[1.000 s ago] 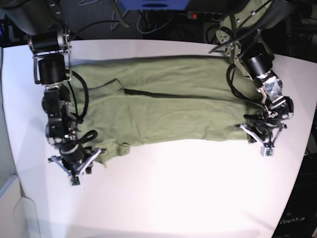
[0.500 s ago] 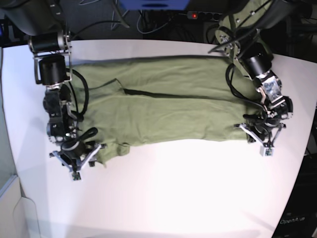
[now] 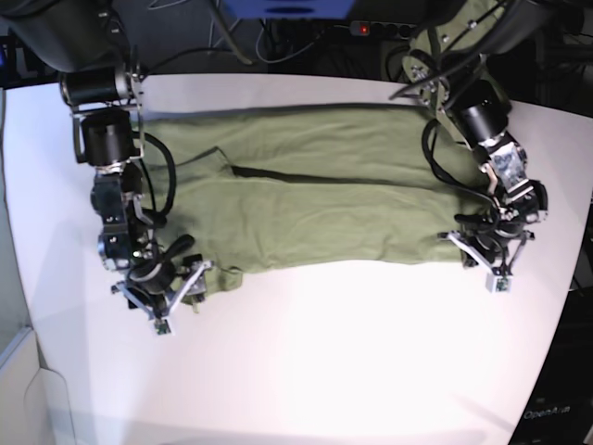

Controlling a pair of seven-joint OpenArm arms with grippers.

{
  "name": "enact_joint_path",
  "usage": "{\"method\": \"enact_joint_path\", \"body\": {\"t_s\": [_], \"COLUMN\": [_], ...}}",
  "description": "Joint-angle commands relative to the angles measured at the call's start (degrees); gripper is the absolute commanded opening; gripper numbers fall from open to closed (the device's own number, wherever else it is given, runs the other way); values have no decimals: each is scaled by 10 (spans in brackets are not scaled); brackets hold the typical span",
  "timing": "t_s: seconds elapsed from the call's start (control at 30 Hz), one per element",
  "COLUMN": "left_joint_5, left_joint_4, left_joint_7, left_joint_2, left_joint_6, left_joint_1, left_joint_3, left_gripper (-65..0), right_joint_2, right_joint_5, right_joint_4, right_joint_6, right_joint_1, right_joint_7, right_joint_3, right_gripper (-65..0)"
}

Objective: Fold the T-shirt properly
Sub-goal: 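Hold the hem corners with both grippers while adjusting the right grip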

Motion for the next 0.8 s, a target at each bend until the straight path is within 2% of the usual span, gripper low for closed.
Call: {"method": "enact_joint_path", "body": {"t_s": [0.0, 0.4, 0.53, 0.77], "left_joint_5": [-10, -10, -10, -10], "left_joint_4": [7, 7, 7, 7], "left_joint_7": [-14, -14, -14, -14], "left_joint_2": [-4, -4, -4, -4], "left_joint_6": [-1, -1, -1, -1], "left_joint_1": [-14, -14, -14, -14], "left_joint_3": [1, 1, 3, 3], "left_gripper": [-633, -633, -633, -633], "right_joint_2": [4, 0, 0, -6], "right_joint_5": [4, 4, 4, 6], "right_joint_4": [23, -13, -42, -44], "right_joint_6": [8, 8, 8, 8], "right_joint_1": [19, 14, 23, 22], "right_joint_7": [16, 23, 50, 63], "right_joint_3": [1, 2, 2, 2], "right_gripper": [-228, -226, -226, -234]}}
